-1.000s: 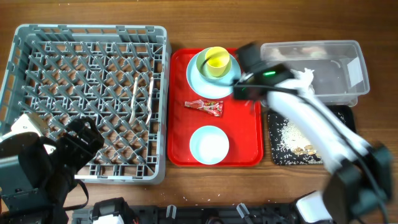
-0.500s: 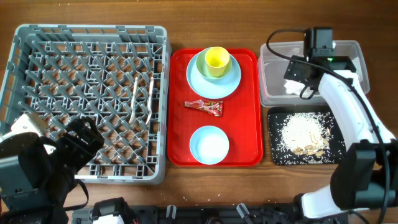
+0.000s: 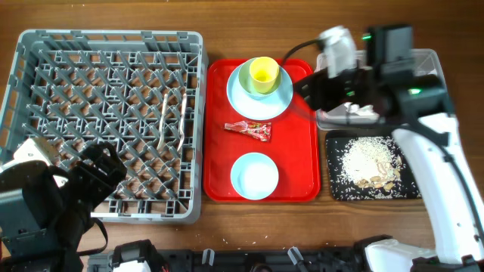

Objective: Sort waste into correct bins and load items into the dishwasher rack
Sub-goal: 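Move the right gripper to the red wrapper and grasp it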

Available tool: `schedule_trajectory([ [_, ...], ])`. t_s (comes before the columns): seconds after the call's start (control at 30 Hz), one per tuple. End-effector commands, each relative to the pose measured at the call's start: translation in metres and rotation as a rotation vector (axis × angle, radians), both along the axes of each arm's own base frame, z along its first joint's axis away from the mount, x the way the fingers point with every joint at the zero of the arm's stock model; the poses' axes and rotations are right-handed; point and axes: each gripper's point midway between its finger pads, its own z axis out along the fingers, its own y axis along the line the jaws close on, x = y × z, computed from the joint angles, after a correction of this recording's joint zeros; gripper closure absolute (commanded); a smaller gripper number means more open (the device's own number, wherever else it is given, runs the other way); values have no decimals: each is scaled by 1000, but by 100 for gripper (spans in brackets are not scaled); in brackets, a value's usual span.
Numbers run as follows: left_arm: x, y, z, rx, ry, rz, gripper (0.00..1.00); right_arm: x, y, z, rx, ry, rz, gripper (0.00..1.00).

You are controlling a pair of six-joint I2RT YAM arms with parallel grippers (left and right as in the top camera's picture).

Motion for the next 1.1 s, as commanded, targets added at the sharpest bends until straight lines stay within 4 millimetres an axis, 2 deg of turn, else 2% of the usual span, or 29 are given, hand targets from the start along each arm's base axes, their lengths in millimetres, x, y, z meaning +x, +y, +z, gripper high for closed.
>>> schedule_trajectory([
  [0.0, -1, 3, 3, 2, -13, 19, 0, -18, 53, -37, -101, 13, 189, 52],
  [0.1, -1, 3, 3, 2, -12, 19, 0, -29, 94, -81, -206, 36, 283, 53],
  [0.23, -1, 3, 3, 2, -12, 19, 0, -27, 124, -136, -330, 57, 332, 50],
  [0.3, -1, 3, 3, 2, -13, 19, 0, -26, 132, -163, -354, 92, 352, 49],
  [0.47, -1, 3, 3, 2, -12, 19, 0, -13, 134, -211, -409, 128, 340, 46],
  [0.63, -1, 3, 3, 2, -12, 19, 0, -8, 129, -224, -456, 121, 341, 41],
  [0.83, -1, 3, 3, 2, -12, 19, 0, -8, 128, -237, -474, 139, 347, 43],
  [1.07, -1, 3, 3, 2, -12, 19, 0, -19, 119, -257, -496, 177, 354, 43],
])
